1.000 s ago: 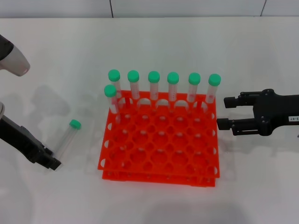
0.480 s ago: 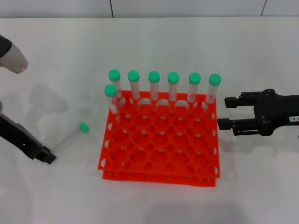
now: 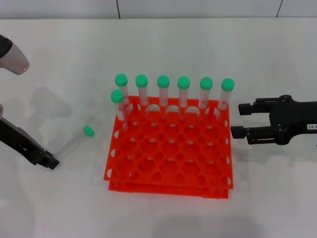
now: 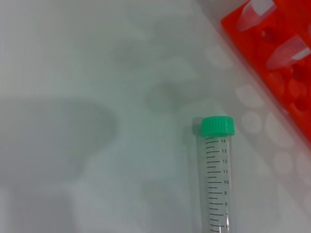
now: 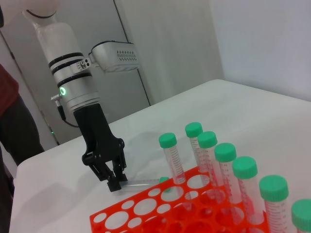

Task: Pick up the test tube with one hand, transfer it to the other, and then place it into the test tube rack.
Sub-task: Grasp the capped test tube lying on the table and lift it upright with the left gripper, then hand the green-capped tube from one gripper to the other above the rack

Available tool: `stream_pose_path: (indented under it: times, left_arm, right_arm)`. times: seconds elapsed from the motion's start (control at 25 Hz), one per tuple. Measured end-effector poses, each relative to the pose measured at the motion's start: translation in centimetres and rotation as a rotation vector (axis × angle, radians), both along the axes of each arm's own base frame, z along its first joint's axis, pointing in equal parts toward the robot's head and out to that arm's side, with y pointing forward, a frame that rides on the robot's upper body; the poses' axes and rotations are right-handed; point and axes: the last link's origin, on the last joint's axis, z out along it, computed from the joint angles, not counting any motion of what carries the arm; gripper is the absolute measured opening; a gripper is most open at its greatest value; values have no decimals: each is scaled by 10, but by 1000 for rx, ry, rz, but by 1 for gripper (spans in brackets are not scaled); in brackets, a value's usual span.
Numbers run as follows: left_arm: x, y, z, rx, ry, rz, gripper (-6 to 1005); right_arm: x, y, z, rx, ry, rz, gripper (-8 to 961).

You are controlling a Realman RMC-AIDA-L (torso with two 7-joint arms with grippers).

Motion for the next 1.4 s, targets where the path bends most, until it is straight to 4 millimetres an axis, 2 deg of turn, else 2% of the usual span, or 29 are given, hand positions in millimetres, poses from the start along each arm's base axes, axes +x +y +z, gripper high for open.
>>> stream_pose_path:
  times: [0.16,0.56,0.72,0.92,1.12,1.4]
  left_arm:
    - [1,2,2,9,-7,-5,196]
    - [-1,11,13,102,-5,5,196]
    - [4,18,21,173,-21,-29,196]
    - [18,29,38,333,-166,-98,196]
    - [31,37,57,556,-400,-229,196]
    - [32,42,71,751,-554,-316,196]
  right_arm:
    - [0,0,1,3,1,-1,714]
    - [1,1,3,13,6,-4,713]
    - [1,1,3,13,6,-4,715]
    - [3,3,6,28,13,-15,715]
    - [2,3,8,37,26,-17,714]
    - [-2,5,9,46,37,-7,714]
